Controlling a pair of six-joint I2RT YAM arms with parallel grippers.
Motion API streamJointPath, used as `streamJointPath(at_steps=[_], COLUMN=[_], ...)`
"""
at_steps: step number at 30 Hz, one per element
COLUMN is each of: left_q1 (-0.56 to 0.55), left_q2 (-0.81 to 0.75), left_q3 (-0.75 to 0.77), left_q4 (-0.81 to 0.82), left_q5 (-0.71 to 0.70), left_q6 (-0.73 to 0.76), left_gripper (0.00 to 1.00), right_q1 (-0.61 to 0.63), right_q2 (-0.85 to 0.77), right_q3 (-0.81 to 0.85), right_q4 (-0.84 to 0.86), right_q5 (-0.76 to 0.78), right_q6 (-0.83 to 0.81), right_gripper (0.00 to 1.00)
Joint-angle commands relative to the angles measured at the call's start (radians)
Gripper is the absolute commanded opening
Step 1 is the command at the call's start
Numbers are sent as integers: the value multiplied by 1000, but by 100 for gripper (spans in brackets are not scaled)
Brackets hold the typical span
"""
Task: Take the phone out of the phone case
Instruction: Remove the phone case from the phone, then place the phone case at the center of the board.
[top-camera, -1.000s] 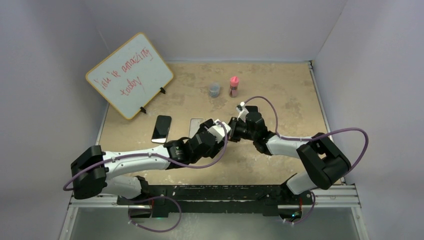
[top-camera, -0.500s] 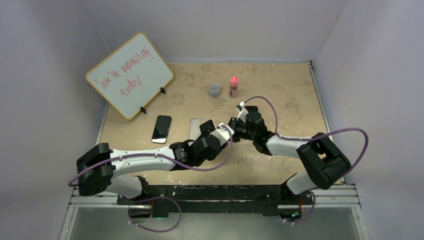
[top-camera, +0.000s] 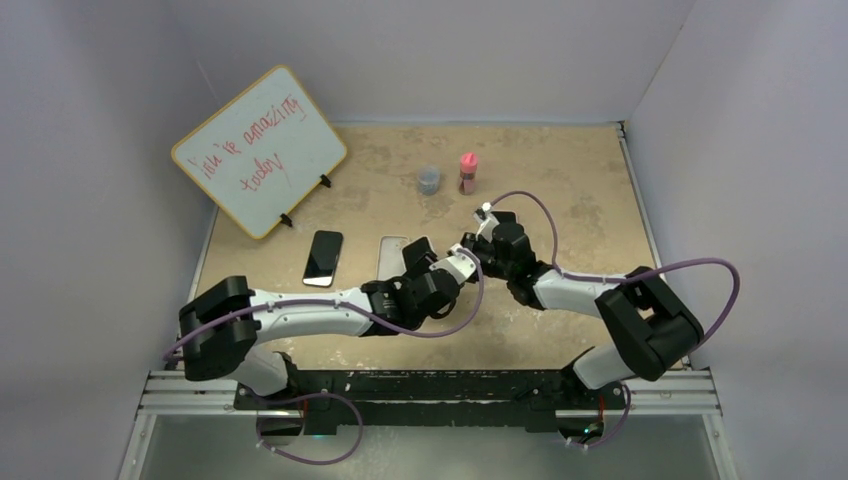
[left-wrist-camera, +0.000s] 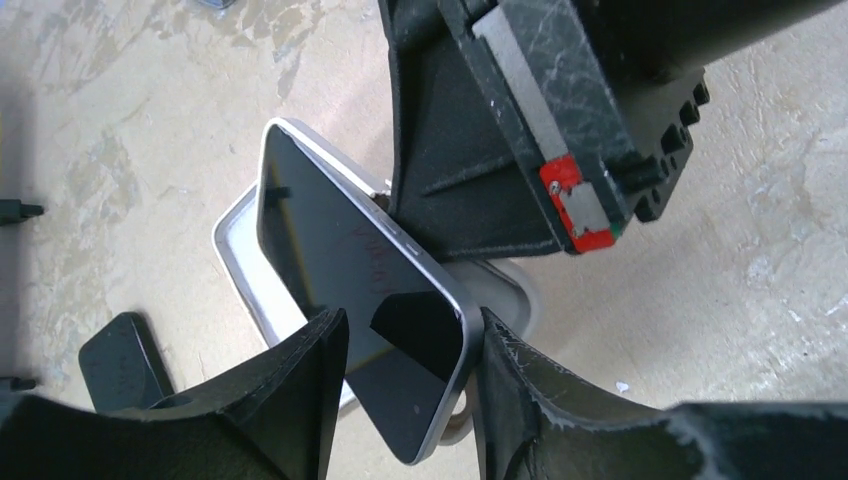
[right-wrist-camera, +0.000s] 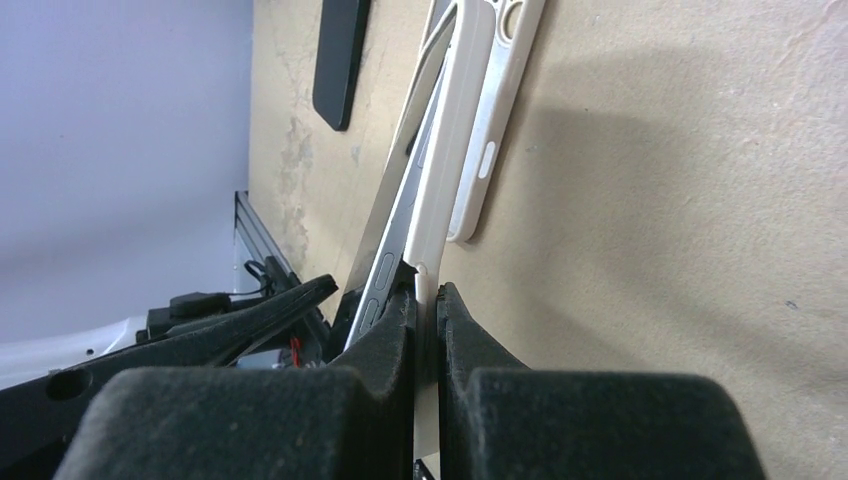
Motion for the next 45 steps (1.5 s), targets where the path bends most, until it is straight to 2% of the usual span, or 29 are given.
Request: streamJointPath(at_steps=[1, 2, 6, 7, 12, 20, 29, 35, 40, 42, 45], left_q1=[3, 3, 3, 3, 3, 42, 250, 398, 442, 460, 478], left_q2=[41, 42, -1, -18, -105, -175, -222, -183, -194, -201, -204], left_q3=[86, 112, 176, 190, 256, 349, 361, 407, 363, 345, 331], left_q4=[-57, -88, -191, -218, -351, -560, -677, -797, -754, -718, -687], left_q5=[-61, -55, -50, -48, -31, -86, 24, 138, 213, 264, 309], left_q6=[-6, -13, -41, -50, -91, -171, -269, -295, -303, -298, -305], left_gripper=[45, 39, 5, 0, 0, 0, 0, 0, 0, 0, 0], right_q1=[4, 4, 3, 3, 1, -21, -29, -31, -31, -31, -31], right_q2=[-68, -69, -74, -75, -91, -105, -75, -53, -32, -16, -6], right_q3=[50, 50, 42, 40, 59, 79, 83, 67, 64, 70, 72], right_q4=[31, 19, -12, -20, -117, -233, -292, -293, -289, -293, -273], right_q5=[-28, -24, -6, -1, 49, 99, 174, 228, 270, 266, 268], right_q6=[-10, -17, -50, -58, -158, -305, -360, -376, -410, -428, -469], right_gripper=[0, 0, 0, 0, 0, 0, 0, 0, 0, 5, 23])
